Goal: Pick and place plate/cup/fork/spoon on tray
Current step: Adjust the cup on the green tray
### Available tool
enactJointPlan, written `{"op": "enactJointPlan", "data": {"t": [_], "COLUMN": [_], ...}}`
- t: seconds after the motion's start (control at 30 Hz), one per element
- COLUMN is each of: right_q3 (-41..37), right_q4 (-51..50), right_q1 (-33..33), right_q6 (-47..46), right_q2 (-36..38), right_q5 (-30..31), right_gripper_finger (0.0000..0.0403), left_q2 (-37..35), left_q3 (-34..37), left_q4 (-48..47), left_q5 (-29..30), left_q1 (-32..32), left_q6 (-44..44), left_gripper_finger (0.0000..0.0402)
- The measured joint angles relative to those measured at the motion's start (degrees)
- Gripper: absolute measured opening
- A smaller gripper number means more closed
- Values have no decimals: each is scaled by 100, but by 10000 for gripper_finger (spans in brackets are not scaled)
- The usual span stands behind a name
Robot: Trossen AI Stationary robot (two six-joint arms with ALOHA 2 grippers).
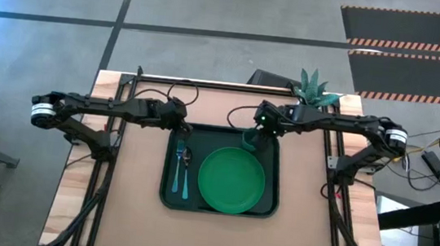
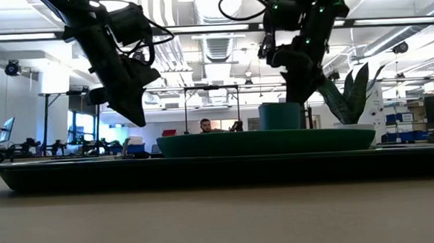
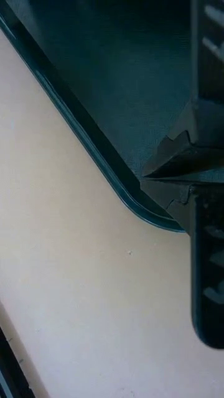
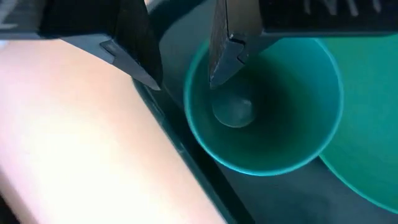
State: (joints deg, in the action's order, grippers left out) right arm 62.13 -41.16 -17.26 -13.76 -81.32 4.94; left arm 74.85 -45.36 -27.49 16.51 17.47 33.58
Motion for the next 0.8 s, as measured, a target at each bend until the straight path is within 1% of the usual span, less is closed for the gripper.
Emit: {"op": "enactJointPlan", "data": {"t": [0.13, 0.27, 0.37, 0.47, 0.5, 0.63, 0.8], "right_q3": [0, 0, 0, 0, 9, 8, 7], "right_q4": [230, 229, 94, -111, -140, -363, -411], "right_q1": [-2, -3, -3, -4, -4, -4, -4], "right_q6": [97, 91, 75, 27, 11, -56, -126], "right_q2": [-222, -474, -605, -670, -671, -562, -244], "right_q5": [-200, -216, -213, -204, -220, -103, 86], "right_gripper_finger": [120, 114, 83, 31, 20, 10, 9], "left_q2": [0, 0, 0, 0, 0, 0, 0], "left_q3": [2, 2, 2, 2, 2, 2, 2], "left_q4": [-3, -4, -3, -4, -4, -2, -2], "left_q5": [-1, 0, 0, 0, 0, -1, 0], "left_q1": [4, 4, 2, 2, 2, 2, 2], "left_q6": [0, 0, 0, 0, 0, 0, 2], "left_gripper_finger": [0, 0, 0, 0, 0, 0, 0]}}
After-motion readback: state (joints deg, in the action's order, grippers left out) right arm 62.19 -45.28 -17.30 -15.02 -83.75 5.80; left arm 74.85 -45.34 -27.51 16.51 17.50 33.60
